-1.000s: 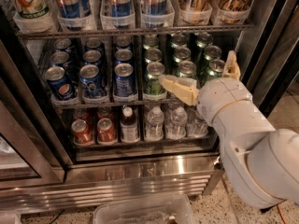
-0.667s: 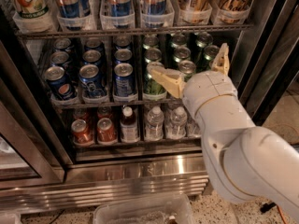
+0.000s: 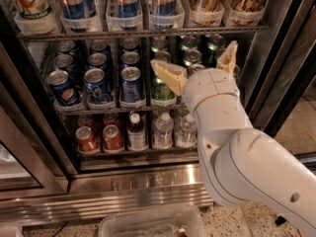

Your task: Pick orange can from top shelf of fridge

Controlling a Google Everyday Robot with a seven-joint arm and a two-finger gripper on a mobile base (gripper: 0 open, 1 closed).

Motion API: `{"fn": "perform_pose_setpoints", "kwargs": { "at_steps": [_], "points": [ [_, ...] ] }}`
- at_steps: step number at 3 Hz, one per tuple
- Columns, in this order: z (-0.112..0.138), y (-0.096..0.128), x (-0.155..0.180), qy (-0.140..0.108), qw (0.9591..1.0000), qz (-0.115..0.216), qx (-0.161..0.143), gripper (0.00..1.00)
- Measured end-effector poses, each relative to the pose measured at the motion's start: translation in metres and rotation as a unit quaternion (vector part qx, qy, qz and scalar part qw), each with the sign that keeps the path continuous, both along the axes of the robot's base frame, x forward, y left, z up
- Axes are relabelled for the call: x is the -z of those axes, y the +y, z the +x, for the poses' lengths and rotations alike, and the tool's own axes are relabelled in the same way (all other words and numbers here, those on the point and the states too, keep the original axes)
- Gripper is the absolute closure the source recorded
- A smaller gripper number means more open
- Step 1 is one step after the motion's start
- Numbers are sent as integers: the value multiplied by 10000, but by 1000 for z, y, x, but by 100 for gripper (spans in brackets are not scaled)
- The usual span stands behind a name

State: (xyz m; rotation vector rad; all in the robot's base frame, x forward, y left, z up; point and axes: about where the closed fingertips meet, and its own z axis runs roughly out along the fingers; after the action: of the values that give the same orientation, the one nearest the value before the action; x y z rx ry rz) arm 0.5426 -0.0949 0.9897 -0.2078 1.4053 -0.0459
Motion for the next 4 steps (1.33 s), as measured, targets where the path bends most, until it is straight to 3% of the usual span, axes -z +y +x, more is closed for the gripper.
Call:
{"fn": "perform_pose_setpoints", "kwargs": {
  "at_steps": [2,3,4],
  "points": [
    [-2,-5,-7,-108,9999,-47,70,0],
    [-5,-19,-24,-324,9991,-85,244,0],
    [-9,-54,-43,-420,9990,142,77,0]
  ]
}}
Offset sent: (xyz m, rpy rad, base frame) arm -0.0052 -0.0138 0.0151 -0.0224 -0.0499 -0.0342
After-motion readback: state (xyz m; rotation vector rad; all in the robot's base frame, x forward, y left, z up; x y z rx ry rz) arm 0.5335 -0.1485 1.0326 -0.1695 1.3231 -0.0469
